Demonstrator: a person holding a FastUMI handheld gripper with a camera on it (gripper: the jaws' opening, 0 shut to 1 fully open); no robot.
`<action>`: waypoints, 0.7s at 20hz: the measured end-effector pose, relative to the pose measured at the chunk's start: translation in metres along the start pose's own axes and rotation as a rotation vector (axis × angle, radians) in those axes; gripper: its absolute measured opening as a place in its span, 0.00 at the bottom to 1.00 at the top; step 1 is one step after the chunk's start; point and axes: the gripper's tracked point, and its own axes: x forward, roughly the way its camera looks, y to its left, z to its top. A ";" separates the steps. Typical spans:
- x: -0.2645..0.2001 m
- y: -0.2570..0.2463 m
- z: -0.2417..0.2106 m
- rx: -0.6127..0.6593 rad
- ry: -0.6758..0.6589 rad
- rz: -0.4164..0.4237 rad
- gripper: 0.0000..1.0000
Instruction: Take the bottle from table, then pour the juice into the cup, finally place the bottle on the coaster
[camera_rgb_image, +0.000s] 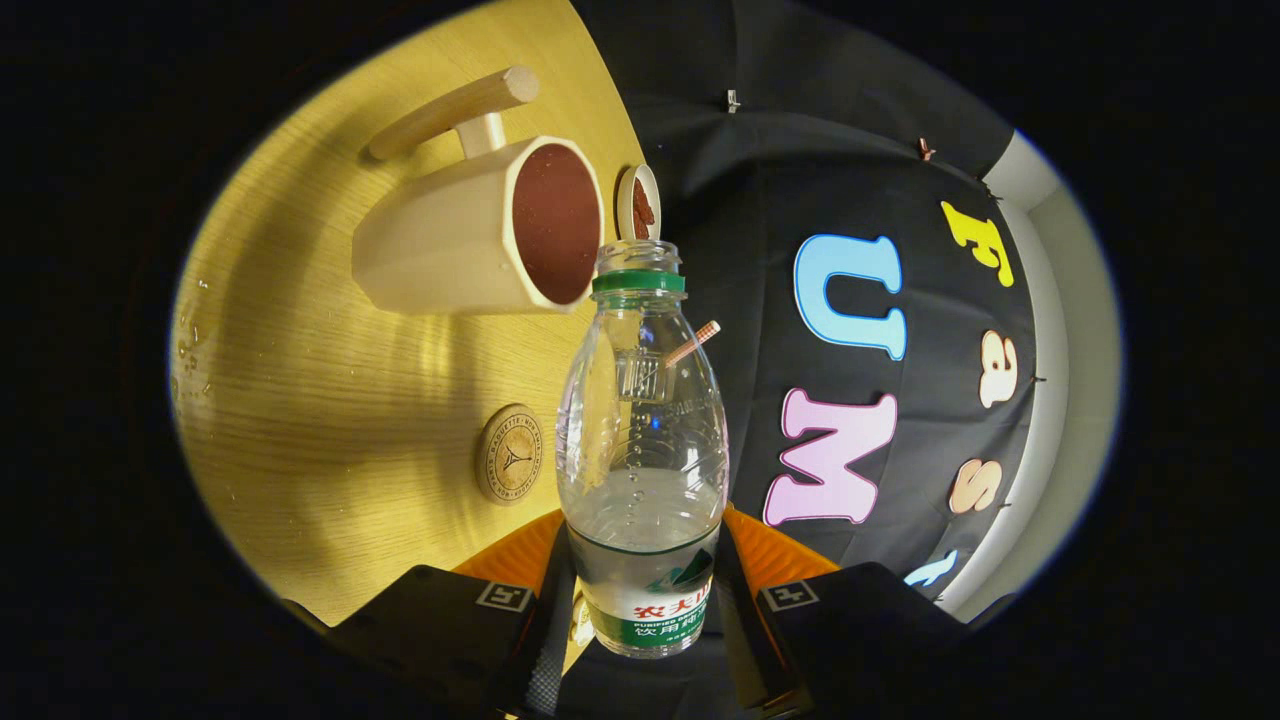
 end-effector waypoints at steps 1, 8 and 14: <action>0.000 0.000 -0.001 -0.007 0.000 0.000 0.67; 0.001 -0.004 0.000 -0.053 -0.005 -0.011 0.67; 0.005 -0.014 0.002 -0.080 -0.012 -0.030 0.67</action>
